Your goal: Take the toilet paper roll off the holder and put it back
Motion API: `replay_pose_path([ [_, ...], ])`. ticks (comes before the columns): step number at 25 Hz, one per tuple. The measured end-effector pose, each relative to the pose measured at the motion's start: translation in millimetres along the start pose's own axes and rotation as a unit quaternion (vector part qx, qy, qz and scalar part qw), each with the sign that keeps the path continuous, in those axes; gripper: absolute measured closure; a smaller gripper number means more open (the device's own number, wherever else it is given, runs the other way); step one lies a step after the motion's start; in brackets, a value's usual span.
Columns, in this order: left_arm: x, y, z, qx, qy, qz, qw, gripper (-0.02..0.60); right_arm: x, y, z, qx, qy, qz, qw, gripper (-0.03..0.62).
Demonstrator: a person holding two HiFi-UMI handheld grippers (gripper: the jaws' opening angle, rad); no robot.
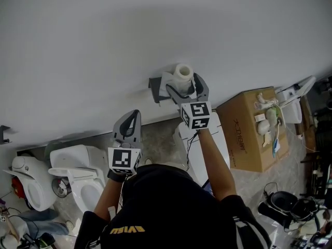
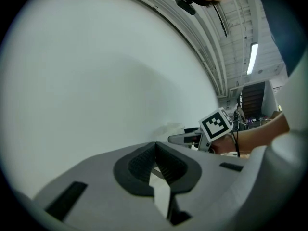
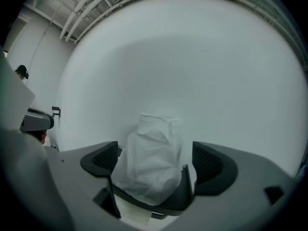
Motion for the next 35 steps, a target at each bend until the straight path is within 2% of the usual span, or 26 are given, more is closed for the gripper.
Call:
replay_pose_path([
  [14,8.1,5.7,-5.3,0.008,0.006,0.006,0.9999,0.571,4.6,-7.6,4.3,0.001,0.006,-0.006,1.000,0.114],
  [35,8.1,15.5,-3.2,0.007,-0.002,0.006,1.0000,0.571,7.5,-3.3,6.3,0.000,0.015,-0.012,1.000,0.188],
])
Point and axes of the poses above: the fingertips, and each gripper's own axes: y backward along the fingers, x to its left, z out of its top, the point moved 3 cm from there along y, backward along the fingers, and after that the axes turned 13 degrees about -z, right-handed, at the moved point
